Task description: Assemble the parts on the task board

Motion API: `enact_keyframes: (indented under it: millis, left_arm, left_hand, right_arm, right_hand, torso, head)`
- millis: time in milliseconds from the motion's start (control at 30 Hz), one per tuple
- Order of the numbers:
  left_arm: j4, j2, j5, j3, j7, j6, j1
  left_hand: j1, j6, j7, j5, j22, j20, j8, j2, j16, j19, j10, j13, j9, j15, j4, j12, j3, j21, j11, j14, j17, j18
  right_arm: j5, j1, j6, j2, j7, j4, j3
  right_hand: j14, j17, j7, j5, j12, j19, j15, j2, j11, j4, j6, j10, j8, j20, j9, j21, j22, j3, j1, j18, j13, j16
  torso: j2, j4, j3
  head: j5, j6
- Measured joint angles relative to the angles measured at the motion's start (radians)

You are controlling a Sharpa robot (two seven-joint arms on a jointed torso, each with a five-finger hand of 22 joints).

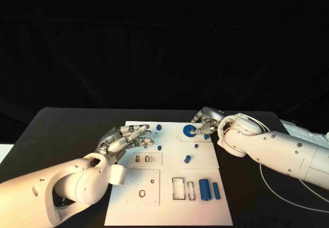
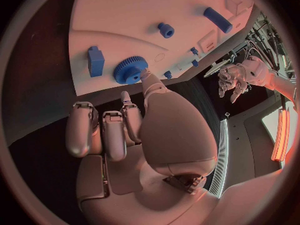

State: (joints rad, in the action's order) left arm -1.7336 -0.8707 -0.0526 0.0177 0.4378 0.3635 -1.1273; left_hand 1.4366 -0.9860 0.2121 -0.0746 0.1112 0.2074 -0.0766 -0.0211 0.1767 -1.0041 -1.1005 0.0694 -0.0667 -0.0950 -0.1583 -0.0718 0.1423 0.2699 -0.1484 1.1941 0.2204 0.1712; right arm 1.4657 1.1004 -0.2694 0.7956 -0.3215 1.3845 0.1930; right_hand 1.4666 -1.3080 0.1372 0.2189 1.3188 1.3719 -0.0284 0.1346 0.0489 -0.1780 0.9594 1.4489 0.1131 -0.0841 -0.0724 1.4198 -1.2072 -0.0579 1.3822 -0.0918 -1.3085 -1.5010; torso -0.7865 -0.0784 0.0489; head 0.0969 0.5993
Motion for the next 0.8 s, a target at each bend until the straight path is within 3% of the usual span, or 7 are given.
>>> enact_keyframes:
  millis: [633,800]
  left_arm:
    - [0.003,0.003,-0.002,0.000,-0.001,-0.003,0.000]
    - [0.004,0.004,-0.002,0.000,-0.001,-0.003,0.000]
  left_hand:
    - [0.000,0.000,0.000,0.000,0.000,0.000,0.000,0.000,0.000,0.000,0.000,0.000,0.000,0.000,0.000,0.000,0.000,0.000,0.000,0.000,0.000,0.000]
    - [0.000,0.000,0.000,0.000,0.000,0.000,0.000,0.000,-0.003,0.000,0.000,0.000,0.000,0.000,0.000,0.000,0.000,0.000,0.000,0.000,0.000,0.000]
  right_arm:
    - [0.006,-0.006,0.020,-0.039,0.000,-0.036,0.002]
    - [0.022,-0.007,0.012,-0.043,0.001,-0.036,0.004]
  right_hand:
    - [0.000,0.000,-0.003,0.005,0.050,0.007,0.000,-0.036,0.000,0.011,0.036,0.014,0.022,0.000,-0.002,0.006,-0.012,-0.017,0.036,0.000,0.000,-0.023]
    - [0.000,0.000,-0.014,-0.043,0.066,0.013,0.000,-0.053,-0.011,0.035,0.085,0.017,0.042,0.006,-0.007,0.009,-0.018,-0.062,0.072,0.002,-0.002,-0.029]
  torso:
    - [0.000,0.0001,0.0000]
    - [0.000,0.0000,0.0000]
  head:
    - [-0.008,0.007]
    - [-0.008,0.009]
